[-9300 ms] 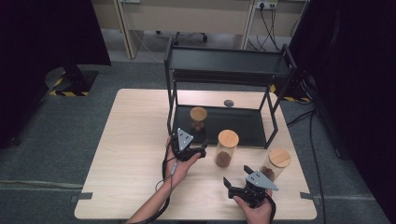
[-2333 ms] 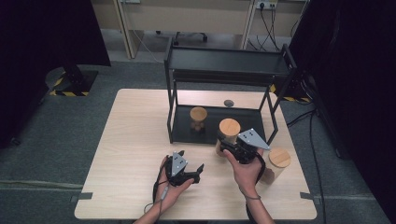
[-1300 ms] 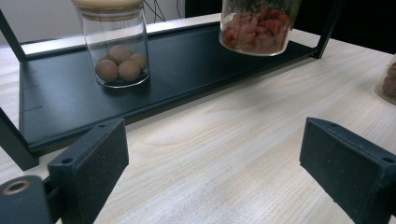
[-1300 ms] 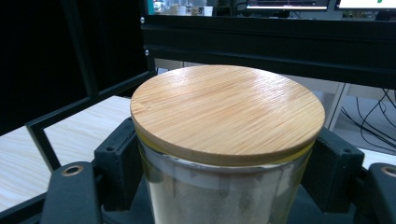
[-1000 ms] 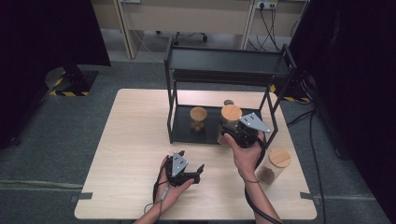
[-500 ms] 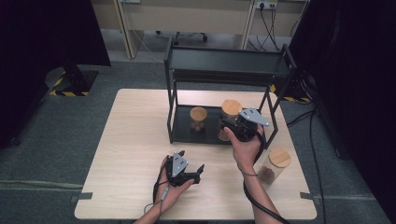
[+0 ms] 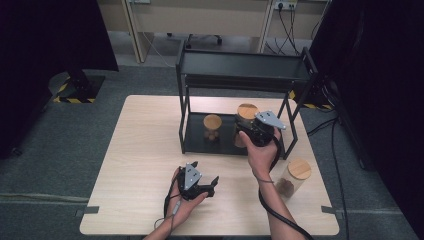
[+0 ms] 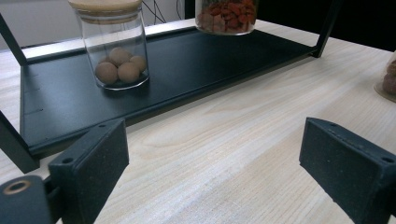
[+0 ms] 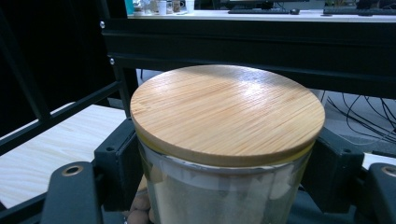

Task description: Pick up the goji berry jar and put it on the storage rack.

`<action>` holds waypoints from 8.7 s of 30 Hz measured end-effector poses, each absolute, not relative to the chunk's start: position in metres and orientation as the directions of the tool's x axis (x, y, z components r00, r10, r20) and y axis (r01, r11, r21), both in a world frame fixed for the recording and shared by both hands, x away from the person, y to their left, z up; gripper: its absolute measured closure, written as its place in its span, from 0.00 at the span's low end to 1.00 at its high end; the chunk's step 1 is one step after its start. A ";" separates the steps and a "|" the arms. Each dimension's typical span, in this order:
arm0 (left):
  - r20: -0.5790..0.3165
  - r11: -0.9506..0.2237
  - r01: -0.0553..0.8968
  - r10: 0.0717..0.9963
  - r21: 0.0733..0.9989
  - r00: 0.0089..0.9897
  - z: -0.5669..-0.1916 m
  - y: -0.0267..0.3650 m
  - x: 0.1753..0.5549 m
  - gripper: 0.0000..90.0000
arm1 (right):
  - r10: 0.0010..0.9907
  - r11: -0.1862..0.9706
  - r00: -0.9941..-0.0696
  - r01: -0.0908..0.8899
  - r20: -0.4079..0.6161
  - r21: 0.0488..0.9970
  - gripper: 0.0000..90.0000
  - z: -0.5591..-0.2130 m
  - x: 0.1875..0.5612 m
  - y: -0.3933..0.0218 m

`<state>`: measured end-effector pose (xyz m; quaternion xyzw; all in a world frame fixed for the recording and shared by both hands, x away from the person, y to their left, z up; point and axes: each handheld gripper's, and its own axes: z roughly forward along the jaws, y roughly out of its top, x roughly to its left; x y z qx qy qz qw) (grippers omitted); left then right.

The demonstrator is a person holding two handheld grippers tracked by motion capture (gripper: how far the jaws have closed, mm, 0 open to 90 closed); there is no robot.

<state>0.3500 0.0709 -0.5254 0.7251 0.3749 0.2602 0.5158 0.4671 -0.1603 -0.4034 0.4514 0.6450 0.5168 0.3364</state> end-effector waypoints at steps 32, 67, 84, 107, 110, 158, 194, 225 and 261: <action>-0.006 -0.190 0.270 0.809 0.944 0.588 -0.525 0.070 0.349 0.09 | 0.943 0.063 -0.332 0.271 0.032 0.961 0.28 -0.399 0.504 -0.155; -0.005 -0.191 0.269 0.806 0.944 0.592 -0.525 0.069 0.349 0.09 | 0.955 0.057 -0.292 0.327 0.043 0.943 0.28 -0.418 0.538 -0.146; -0.004 -0.192 0.267 0.805 0.944 0.593 -0.525 0.069 0.349 0.09 | 0.958 0.072 -0.286 0.358 0.036 0.931 0.28 -0.436 0.544 -0.140; -0.001 -0.195 0.265 0.804 0.944 0.594 -0.525 0.068 0.348 0.09 | 0.957 0.090 -0.291 0.343 0.014 0.935 0.28 -0.443 0.536 -0.138; -0.001 -0.194 0.265 0.804 0.945 0.594 -0.525 0.068 0.348 0.09 | 0.957 0.097 -0.290 0.337 0.004 0.937 0.28 -0.444 0.534 -0.137; 0.001 -0.196 0.265 0.806 0.944 0.592 -0.525 0.068 0.348 0.09 | 0.951 0.029 -0.297 0.370 0.089 0.928 0.04 -0.448 0.501 -0.148; 0.005 -0.200 0.264 0.806 0.944 0.592 -0.525 0.068 0.348 0.09 | 0.936 0.047 -0.339 0.389 0.096 0.920 0.04 -0.456 0.466 -0.153; 0.003 -0.198 0.267 0.807 0.943 0.591 -0.525 0.068 0.348 0.09 | 0.924 0.035 -0.362 0.406 0.126 0.913 0.04 -0.463 0.434 -0.167; 0.001 -0.198 0.269 0.807 0.943 0.590 -0.525 0.068 0.349 0.09 | 0.916 0.052 -0.380 0.426 0.127 0.903 0.04 -0.474 0.400 -0.183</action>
